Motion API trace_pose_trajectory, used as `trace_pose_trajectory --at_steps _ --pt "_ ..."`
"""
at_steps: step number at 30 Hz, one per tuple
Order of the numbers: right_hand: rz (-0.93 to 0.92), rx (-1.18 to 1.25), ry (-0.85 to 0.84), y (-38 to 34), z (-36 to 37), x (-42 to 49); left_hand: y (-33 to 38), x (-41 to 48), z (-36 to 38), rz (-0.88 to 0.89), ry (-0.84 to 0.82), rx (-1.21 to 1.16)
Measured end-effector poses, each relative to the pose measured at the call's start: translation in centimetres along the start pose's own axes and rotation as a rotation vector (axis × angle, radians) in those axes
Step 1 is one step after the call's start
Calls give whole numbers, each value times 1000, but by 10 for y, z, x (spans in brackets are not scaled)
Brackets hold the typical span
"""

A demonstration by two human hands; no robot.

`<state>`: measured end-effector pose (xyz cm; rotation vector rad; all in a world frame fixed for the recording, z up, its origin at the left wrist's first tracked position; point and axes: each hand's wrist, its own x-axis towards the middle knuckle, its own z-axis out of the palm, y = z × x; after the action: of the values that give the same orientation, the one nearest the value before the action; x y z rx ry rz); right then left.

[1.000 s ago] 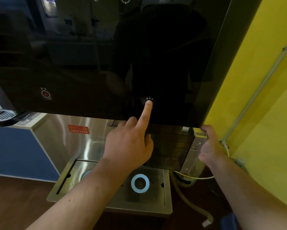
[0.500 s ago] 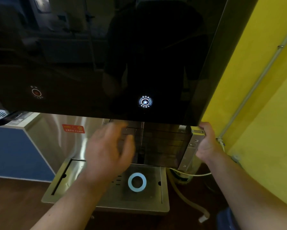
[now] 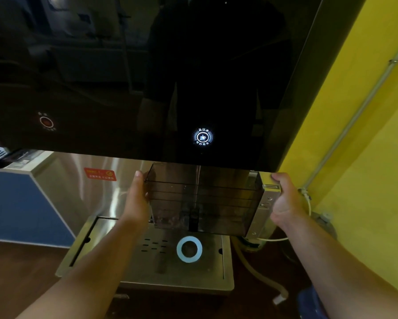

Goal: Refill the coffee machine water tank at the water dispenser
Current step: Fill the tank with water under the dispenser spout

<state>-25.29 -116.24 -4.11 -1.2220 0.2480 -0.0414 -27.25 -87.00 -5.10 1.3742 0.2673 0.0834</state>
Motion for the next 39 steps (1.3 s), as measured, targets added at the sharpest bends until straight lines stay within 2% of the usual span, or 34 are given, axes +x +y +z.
trace_pose_trajectory --at_steps 8,24,32,39 --pt "-20 8 -7 2 0 0 -8 11 10 2 -28 -45" --pt "-33 -51 -34 -1 0 2 -7 22 9 34 38 26" --pt "-4 -17 15 -3 7 0 -9 27 6 21 39 13" --pt "-27 -28 39 -1 7 0 -9 32 4 17 35 96"
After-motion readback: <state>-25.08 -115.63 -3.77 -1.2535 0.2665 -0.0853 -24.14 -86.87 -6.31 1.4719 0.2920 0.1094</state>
